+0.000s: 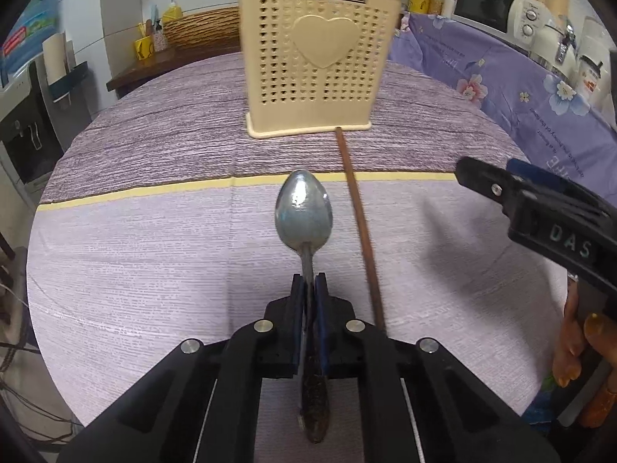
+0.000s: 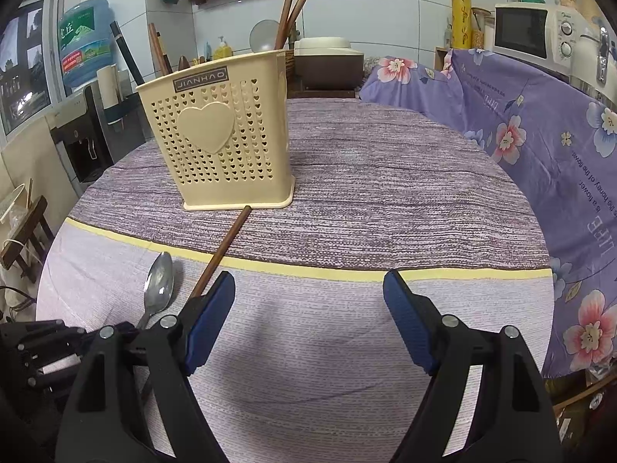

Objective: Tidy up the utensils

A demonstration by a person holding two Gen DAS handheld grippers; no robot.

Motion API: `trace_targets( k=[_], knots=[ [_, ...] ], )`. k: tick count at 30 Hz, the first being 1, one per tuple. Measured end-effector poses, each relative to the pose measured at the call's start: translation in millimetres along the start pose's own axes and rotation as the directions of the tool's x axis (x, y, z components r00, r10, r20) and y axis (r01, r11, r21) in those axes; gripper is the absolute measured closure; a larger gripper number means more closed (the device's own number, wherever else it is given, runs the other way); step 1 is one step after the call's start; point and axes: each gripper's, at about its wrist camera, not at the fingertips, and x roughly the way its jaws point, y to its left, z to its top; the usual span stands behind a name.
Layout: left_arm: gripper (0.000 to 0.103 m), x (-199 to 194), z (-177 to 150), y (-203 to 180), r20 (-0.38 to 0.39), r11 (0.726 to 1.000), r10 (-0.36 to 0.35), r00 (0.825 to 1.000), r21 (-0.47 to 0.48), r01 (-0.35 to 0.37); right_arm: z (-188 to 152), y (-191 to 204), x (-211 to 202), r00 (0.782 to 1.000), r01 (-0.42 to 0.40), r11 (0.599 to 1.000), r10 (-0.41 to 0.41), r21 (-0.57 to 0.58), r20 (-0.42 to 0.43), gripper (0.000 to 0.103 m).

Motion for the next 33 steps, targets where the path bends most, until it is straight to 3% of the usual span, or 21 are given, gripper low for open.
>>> trace_targets(
  k=[7,13,16,19,23,29,33],
  knots=[
    [0.095,5,13,49,0.004,0.995,0.045,0.999,-0.085,-0.044,6,9,17,0.995,-0.06,0.998,0.061,0.018,-0.075,0.024],
    [0.095,4,12,56,0.014,0.994,0.034,0.999,-0.107,-0.032,17,39,42,0.983,-0.112,0.994,0.112,0.007,-0.142,0.025],
    [0.095,2,10,56,0.019,0.993,0.022,1.0,-0.113,-0.02,17,56,56,0.979,-0.104,0.994,0.1,-0.014,-0.179,0.034],
    [0.087,-1,9,61,0.028,0.992,0.018,0.999,-0.126,-0.014,11,74,66,0.972,-0.097,0.994,0.085,-0.043,-0.218,0.049],
    [0.081,-5,9,69,0.037,0.989,0.018,0.999,-0.145,-0.012,4,90,65,0.979,-0.045,0.99,0.017,-0.131,-0.205,0.052],
    [0.08,-4,10,71,0.04,0.988,0.006,0.999,-0.153,0.0,-1,89,55,0.97,-0.099,0.975,0.051,-0.197,-0.236,0.075],
    [0.08,-3,9,73,0.036,0.988,0.001,0.999,-0.155,0.005,-6,68,46,0.963,-0.135,0.967,0.077,-0.215,-0.258,0.08]
  ],
)
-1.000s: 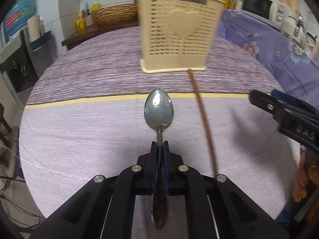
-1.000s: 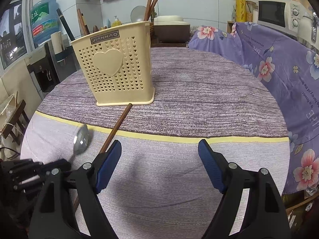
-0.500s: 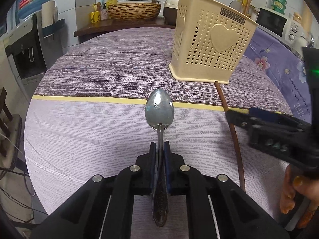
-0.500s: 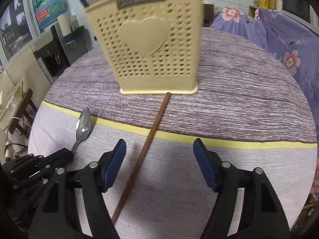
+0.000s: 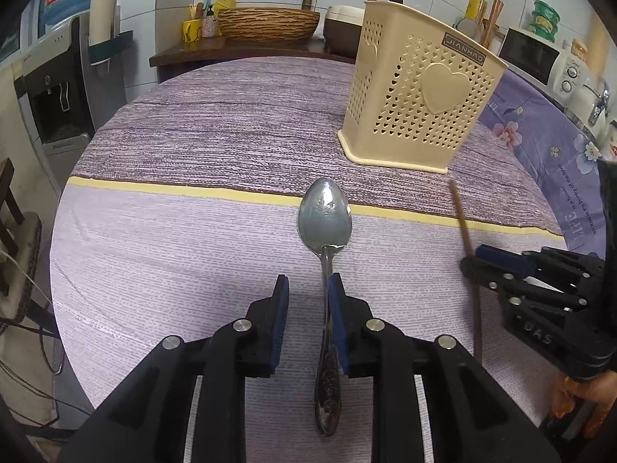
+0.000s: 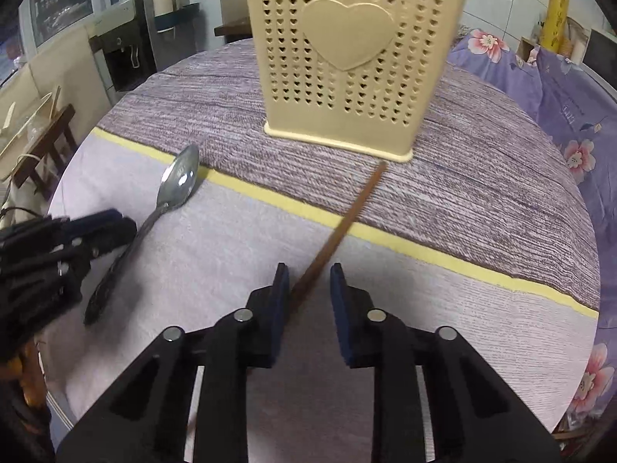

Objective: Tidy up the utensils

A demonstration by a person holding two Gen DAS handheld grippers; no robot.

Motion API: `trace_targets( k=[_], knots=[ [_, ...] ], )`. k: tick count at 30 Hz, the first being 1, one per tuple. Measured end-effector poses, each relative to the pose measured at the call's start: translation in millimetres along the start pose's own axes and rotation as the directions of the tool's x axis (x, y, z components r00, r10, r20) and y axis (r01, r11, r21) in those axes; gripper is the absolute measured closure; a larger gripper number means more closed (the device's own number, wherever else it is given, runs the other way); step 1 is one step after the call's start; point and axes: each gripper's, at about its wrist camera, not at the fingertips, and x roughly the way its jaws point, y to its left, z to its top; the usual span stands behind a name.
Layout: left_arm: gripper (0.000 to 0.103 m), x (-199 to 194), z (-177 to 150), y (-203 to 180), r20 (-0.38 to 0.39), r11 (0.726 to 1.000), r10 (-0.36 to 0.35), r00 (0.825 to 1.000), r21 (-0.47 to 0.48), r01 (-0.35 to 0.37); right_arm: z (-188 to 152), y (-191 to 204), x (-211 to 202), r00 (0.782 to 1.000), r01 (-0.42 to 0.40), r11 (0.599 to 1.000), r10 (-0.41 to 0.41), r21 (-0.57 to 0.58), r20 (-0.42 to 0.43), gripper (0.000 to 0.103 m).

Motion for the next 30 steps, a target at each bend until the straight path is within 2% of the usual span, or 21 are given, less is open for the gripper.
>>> trace_targets(
  k=[4,8,12,16,19,22,24,27,28,30],
  knots=[
    [0.078,-1,2,3,0.005,1.0,-0.001,1.0,-0.009,0.001,-5,-23,-4,1.0,-0.027,0.999,0.027,0.047,-0.011,0.08],
    [0.077,-2,3,2,0.008,1.0,-0.006,1.0,-0.015,0.006,-1,-48,0,0.998,-0.064,0.976,0.064,0.208,0.008,0.078],
    [0.075,-2,3,1,0.009,1.0,-0.007,1.0,-0.009,0.007,10,-55,8,1.0,-0.008,0.971,0.005,0.239,0.013,0.077],
    [0.074,-1,3,3,0.005,1.0,-0.009,1.0,-0.016,0.009,25,-46,19,1.0,0.005,0.98,-0.008,0.2,0.014,0.078],
    [0.074,-1,2,5,0.002,1.0,-0.008,1.0,-0.019,0.008,30,-24,23,0.999,-0.037,0.995,0.035,0.09,0.024,0.089],
    [0.074,-2,2,7,0.004,1.0,-0.004,1.0,-0.025,0.004,31,-7,23,0.999,-0.049,0.999,0.049,0.0,0.009,0.089],
    [0.073,-2,3,9,0.002,1.0,-0.006,1.0,-0.029,0.006,29,-2,21,0.996,-0.085,0.996,0.085,-0.014,-0.003,0.089],
    [0.071,-1,4,8,0.0,1.0,-0.012,1.0,-0.029,0.012,26,6,17,0.996,-0.092,0.995,0.092,-0.039,-0.019,0.088],
    [0.067,0,5,7,-0.001,1.0,-0.012,1.0,-0.029,0.012,26,5,17,0.996,-0.089,0.996,0.088,-0.016,-0.019,0.086],
    [0.061,2,6,5,0.001,0.999,-0.012,1.0,-0.031,0.012,27,-1,17,0.997,-0.074,0.994,0.075,0.079,-0.011,0.063]
  ],
)
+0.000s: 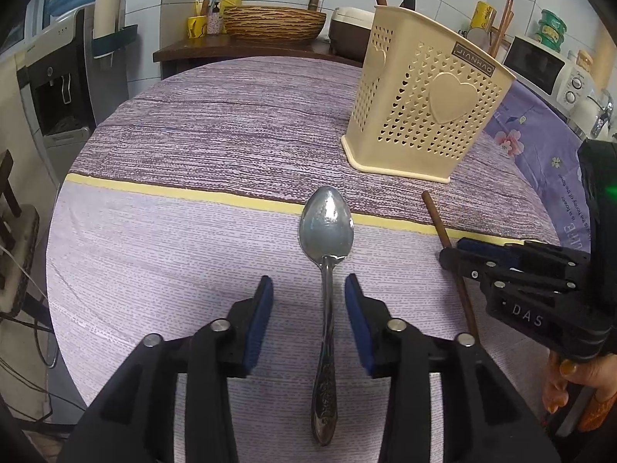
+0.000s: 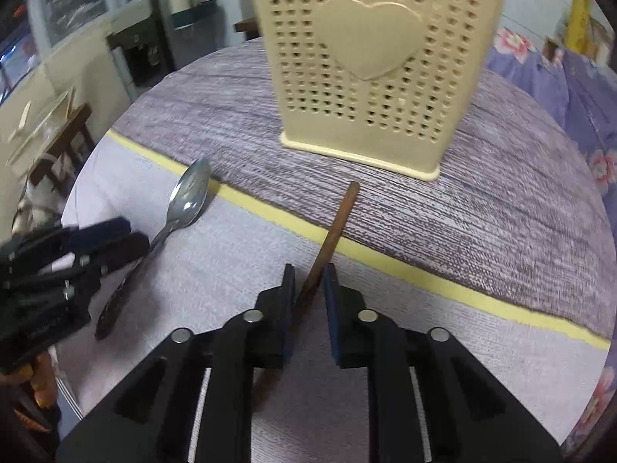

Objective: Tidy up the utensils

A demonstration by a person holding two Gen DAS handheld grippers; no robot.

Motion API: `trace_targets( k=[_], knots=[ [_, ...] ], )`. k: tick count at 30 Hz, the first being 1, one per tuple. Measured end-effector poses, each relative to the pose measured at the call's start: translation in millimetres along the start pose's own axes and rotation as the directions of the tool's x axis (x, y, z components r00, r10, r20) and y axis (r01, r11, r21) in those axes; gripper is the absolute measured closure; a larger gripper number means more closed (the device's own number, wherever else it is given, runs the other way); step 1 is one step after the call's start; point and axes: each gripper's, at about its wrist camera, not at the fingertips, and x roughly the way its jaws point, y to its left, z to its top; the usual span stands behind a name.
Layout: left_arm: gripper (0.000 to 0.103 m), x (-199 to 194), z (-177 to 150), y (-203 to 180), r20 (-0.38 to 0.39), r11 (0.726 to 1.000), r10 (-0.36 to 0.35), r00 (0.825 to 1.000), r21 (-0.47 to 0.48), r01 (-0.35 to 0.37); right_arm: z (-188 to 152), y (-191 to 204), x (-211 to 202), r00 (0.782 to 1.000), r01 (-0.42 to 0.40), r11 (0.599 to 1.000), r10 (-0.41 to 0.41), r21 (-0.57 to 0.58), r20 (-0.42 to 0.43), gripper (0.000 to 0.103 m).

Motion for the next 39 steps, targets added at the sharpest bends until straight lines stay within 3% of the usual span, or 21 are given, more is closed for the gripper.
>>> trace_targets(
  k=[1,6,9,11,15,22,28,30,34,39],
  knots=[
    [0.06,0,1,-1,0.002,1.0,-0.002,1.0,0.001,0.002,1,-3,0,1.0,0.007,0.999,-0.007,0.032,0.008,0.048],
    [0.058,3,3,-7,0.004,1.0,0.012,1.0,0.028,-0.013,6,2,7,0.998,0.06,0.996,-0.062,0.064,0.028,0.049],
    [0.058,4,3,-6,0.008,0.999,0.031,0.999,0.033,-0.031,10,11,12,0.993,0.109,0.993,-0.111,0.052,0.037,0.057],
    [0.058,4,3,-3,0.008,0.999,0.031,0.999,0.028,-0.031,16,12,17,0.99,0.13,0.99,-0.132,0.051,0.051,0.072],
    [0.058,7,4,-4,0.002,0.999,0.037,0.999,0.037,-0.037,25,4,22,0.991,0.111,0.992,-0.115,0.054,0.063,0.091],
    [0.045,18,13,-15,-0.006,0.996,0.044,0.999,0.073,-0.044,19,-11,8,0.996,-0.003,0.991,-0.008,0.13,0.087,0.093],
    [0.045,36,29,-21,-0.017,0.993,0.074,0.997,0.093,-0.072,16,-21,-8,0.994,-0.04,0.987,0.023,0.159,0.107,0.093],
    [0.046,40,33,-25,-0.019,0.991,0.086,0.996,0.103,-0.084,16,-20,-9,0.993,-0.037,0.987,0.02,0.158,0.112,0.093],
    [0.066,44,36,-28,-0.012,0.989,0.102,0.995,0.107,-0.1,15,-21,-11,0.993,-0.046,0.986,0.028,0.162,0.111,0.093],
    [0.066,35,38,-29,0.005,0.992,0.068,0.998,0.104,-0.068,15,-27,-14,0.992,-0.062,0.982,0.041,0.177,0.121,0.093]
  ],
)
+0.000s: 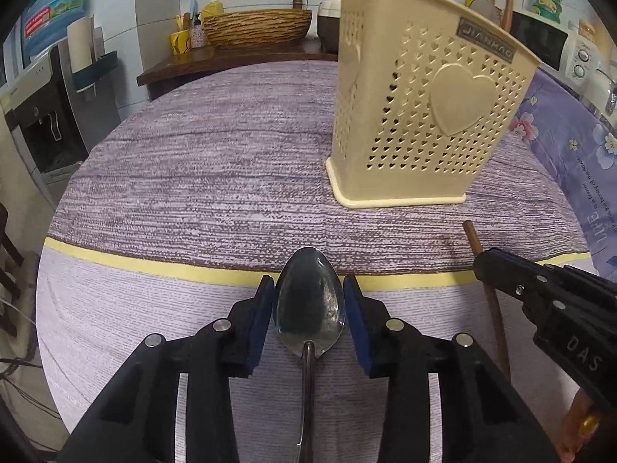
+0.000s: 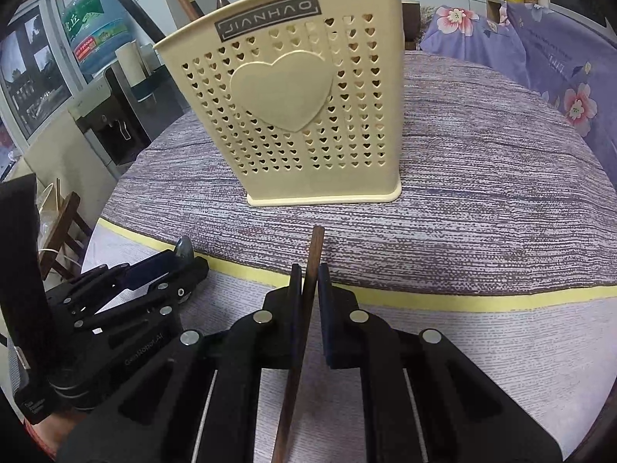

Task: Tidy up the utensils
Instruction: 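Lift and carry the spoon with the left tool while the right tool carries the chopstick to the holder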

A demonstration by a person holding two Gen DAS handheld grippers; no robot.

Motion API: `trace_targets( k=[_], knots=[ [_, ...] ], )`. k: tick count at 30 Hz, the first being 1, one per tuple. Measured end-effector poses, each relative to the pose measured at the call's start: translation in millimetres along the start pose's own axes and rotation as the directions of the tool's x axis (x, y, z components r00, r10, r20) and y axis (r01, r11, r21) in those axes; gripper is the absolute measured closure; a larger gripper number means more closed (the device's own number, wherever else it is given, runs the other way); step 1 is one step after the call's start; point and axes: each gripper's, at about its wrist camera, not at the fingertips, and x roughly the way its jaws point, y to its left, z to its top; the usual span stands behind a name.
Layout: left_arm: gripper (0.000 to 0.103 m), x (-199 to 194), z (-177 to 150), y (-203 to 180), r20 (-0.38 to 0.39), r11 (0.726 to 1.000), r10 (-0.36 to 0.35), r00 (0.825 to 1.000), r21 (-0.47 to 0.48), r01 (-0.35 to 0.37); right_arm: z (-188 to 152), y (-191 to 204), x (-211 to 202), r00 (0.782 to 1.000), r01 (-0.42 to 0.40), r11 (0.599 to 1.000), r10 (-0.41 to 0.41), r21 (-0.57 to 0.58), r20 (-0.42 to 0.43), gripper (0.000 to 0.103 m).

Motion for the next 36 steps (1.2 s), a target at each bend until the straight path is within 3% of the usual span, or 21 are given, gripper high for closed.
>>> trace_targets(
  k=[8,14,24,36],
  knots=[
    [0.066,-50,17,2,0.122,0.997,-0.077,0.99,-0.018,0.08,15,-8,-39,0.995,-0.061,0.998,0.059,0.019,0.08,0.094],
    [0.066,-91,31,-2,0.227,0.993,-0.112,0.967,-0.001,0.115,33,-9,-101,0.971,-0.082,0.997,0.082,-0.01,0.225,0.095],
    [0.066,-97,40,-4,0.272,0.991,-0.124,0.954,-0.017,0.134,44,-9,-148,0.932,-0.078,0.996,0.087,-0.04,0.351,0.095],
    [0.066,-101,40,-10,0.303,0.989,-0.137,0.943,-0.019,0.149,40,-8,-159,0.922,-0.064,0.996,0.083,-0.064,0.377,0.095]
  ],
)
